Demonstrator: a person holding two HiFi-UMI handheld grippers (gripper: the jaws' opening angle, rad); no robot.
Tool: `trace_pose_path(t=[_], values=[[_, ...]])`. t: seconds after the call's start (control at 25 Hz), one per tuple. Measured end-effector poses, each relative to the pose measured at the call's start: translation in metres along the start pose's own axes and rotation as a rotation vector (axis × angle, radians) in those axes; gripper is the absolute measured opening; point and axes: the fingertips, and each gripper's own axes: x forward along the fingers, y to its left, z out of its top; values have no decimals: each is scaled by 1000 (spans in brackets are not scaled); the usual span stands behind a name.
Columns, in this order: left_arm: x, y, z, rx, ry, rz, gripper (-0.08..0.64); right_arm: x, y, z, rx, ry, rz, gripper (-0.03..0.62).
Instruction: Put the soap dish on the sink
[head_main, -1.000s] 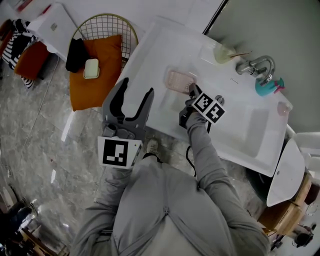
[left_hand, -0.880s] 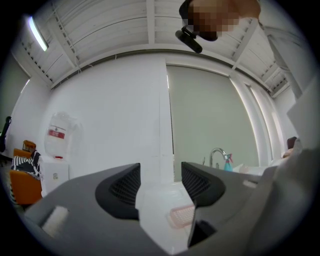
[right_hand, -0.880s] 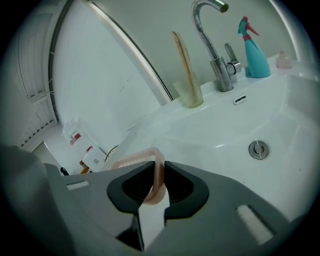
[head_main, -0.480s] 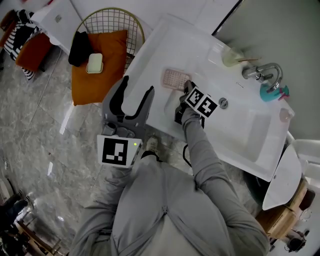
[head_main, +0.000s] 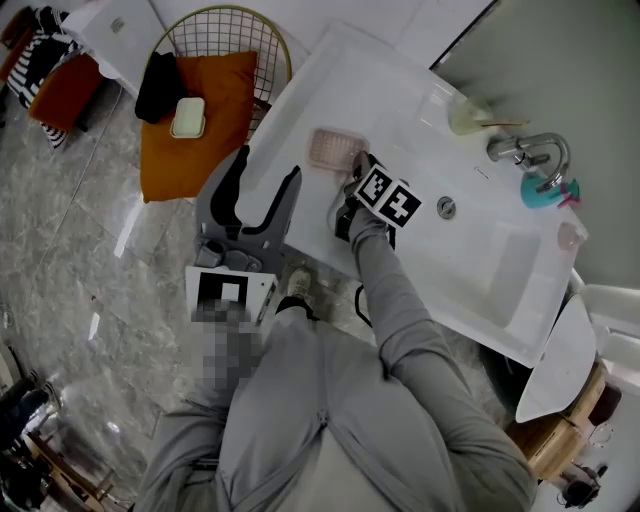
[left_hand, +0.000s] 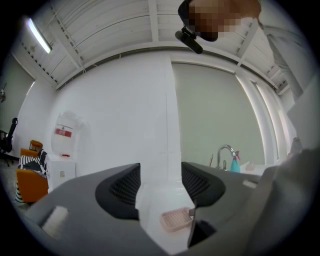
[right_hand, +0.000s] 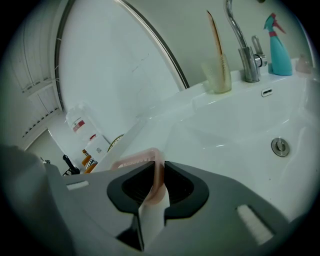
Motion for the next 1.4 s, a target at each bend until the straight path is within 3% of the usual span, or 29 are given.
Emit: trace_pose_path(t=[0.68,0.88,1.16,1.28,1.4], values=[[6,-3,1,-2,-7,-4,281,6,16,-4,-44,-2,52,66],[6,-4,2,-4,-3,-6,281,0,17,5,-41,-46,71,67],[9,-6,3,40,-41,-18,281,-10,18,15,-48,-80,77,115],[10,-13,2,12,-24,-31,279,-20,23,23,-85,-105,90,126],[11,-18,5,38,-51,-48,281,-36,26,34,-126,-139,92,150]])
